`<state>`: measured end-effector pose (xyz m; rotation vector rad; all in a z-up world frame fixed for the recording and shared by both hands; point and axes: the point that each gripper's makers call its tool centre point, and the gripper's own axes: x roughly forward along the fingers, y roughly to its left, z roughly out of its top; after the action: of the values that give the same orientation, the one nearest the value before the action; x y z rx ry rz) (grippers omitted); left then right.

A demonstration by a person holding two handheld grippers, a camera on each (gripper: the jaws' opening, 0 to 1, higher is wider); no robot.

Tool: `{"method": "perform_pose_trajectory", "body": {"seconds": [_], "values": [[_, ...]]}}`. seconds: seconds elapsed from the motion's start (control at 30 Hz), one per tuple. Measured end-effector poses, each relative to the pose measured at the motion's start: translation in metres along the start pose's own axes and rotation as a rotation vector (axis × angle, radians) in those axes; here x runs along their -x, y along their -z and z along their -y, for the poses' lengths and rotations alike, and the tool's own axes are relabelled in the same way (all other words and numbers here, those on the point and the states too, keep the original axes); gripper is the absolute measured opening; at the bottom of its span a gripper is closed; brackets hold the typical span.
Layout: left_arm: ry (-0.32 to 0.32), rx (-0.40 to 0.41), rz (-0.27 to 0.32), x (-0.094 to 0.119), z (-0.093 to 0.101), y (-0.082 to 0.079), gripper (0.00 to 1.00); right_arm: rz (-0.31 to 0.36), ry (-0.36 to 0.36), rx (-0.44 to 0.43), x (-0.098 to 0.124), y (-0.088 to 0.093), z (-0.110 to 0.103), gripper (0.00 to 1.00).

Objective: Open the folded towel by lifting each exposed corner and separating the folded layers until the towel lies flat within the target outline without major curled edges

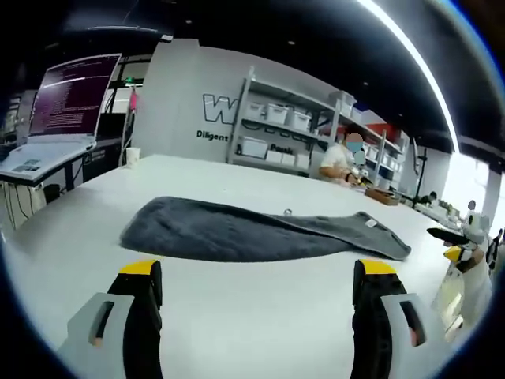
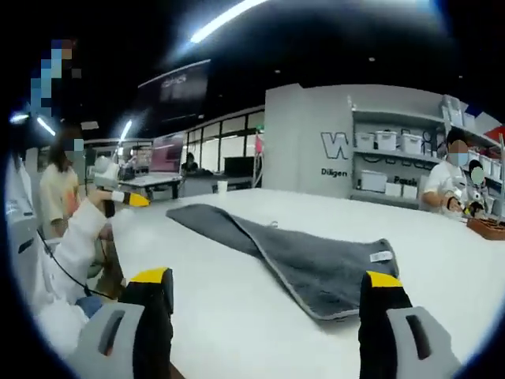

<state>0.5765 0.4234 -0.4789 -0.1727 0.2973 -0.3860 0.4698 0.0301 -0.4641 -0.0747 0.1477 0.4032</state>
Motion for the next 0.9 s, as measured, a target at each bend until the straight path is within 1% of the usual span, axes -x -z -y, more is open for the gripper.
{"method": "perform_pose_trajectory", "body": {"seconds": [0.03,0.07,0.1,0.13,0.17,0.2,0.23,0.27,0.3,0.33,0.4,0.43,0.47,0.5,0.53,0.6,0.63,0.67,0.7,0.73,0.77,0.8,0.9], "values": [[0.001,0.001,-0.001,0.0,-0.001,0.0,0.99,-0.022,0.02,0.011,0.001,0.003,0.0,0.99],[0.002,0.002,-0.001,-0.001,-0.001,0.0,0.99,-0.034,0.024,0.018,0.002,0.005,-0.001,0.99],[0.013,0.01,-0.013,-0.002,-0.002,0.001,0.99,-0.032,0.057,0.034,0.004,0.005,-0.003,0.99],[0.033,0.008,-0.026,-0.002,-0.001,0.001,0.99,-0.026,0.087,0.023,0.006,0.004,-0.002,0.99],[0.04,0.007,-0.028,-0.003,0.0,0.0,0.99,-0.026,0.086,0.022,0.006,0.004,-0.004,0.99],[0.079,-0.013,-0.023,-0.003,0.002,-0.006,0.99,-0.019,0.094,0.001,0.008,0.003,-0.007,0.99],[0.097,-0.034,-0.03,-0.003,0.003,-0.007,0.99,-0.009,0.106,-0.033,0.009,0.002,-0.008,0.99],[0.112,-0.057,-0.047,-0.003,0.002,-0.007,0.99,0.0,0.111,-0.042,0.009,0.001,-0.008,0.99],[0.142,-0.104,-0.082,-0.003,-0.004,-0.008,0.99,0.044,0.131,-0.062,0.01,-0.005,-0.008,0.99],[0.151,-0.118,-0.093,-0.004,-0.009,-0.009,0.99,0.049,0.135,-0.062,0.01,-0.006,-0.009,0.99],[0.188,-0.162,-0.1,-0.005,-0.023,-0.016,0.99,0.061,0.173,-0.073,0.011,-0.009,-0.006,0.99],[0.225,-0.181,-0.138,-0.007,-0.033,-0.017,0.99,0.068,0.204,-0.074,0.01,-0.01,-0.003,0.99],[0.26,-0.185,-0.16,-0.011,-0.043,-0.021,0.99,0.067,0.209,-0.082,0.008,-0.011,-0.004,0.99],[0.267,-0.211,-0.156,-0.016,-0.053,-0.028,0.99,0.066,0.21,-0.087,0.006,-0.011,-0.005,0.99],[0.282,-0.264,-0.173,-0.021,-0.061,-0.031,0.99,0.064,0.207,-0.089,0.003,-0.012,-0.008,0.99],[0.309,-0.329,-0.215,-0.031,-0.073,-0.032,0.98,0.065,0.193,-0.087,-0.002,-0.013,-0.015,0.99],[0.325,-0.348,-0.226,-0.038,-0.08,-0.035,0.97,0.068,0.19,-0.088,-0.004,-0.014,-0.017,0.99],[0.334,-0.343,-0.236,-0.048,-0.087,-0.038,0.97,0.071,0.183,-0.089,-0.006,-0.014,-0.02,0.99],[0.353,-0.353,-0.26,-0.057,-0.093,-0.039,0.98,0.071,0.179,-0.091,-0.009,-0.014,-0.024,0.99],[0.385,-0.338,-0.281,-0.066,-0.097,-0.038,0.98,0.07,0.176,-0.092,-0.012,-0.013,-0.026,0.99],[0.4,-0.327,-0.288,-0.072,-0.1,-0.039,0.97,0.069,0.175,-0.092,-0.014,-0.013,-0.028,0.99],[0.415,-0.307,-0.288,-0.088,-0.109,-0.043,0.97,0.059,0.165,-0.087,-0.018,-0.011,-0.032,0.99],[0.425,-0.294,-0.262,-0.123,-0.13,-0.052,0.94,0.041,0.14,-0.082,-0.023,-0.009,-0.038,0.99]]}}
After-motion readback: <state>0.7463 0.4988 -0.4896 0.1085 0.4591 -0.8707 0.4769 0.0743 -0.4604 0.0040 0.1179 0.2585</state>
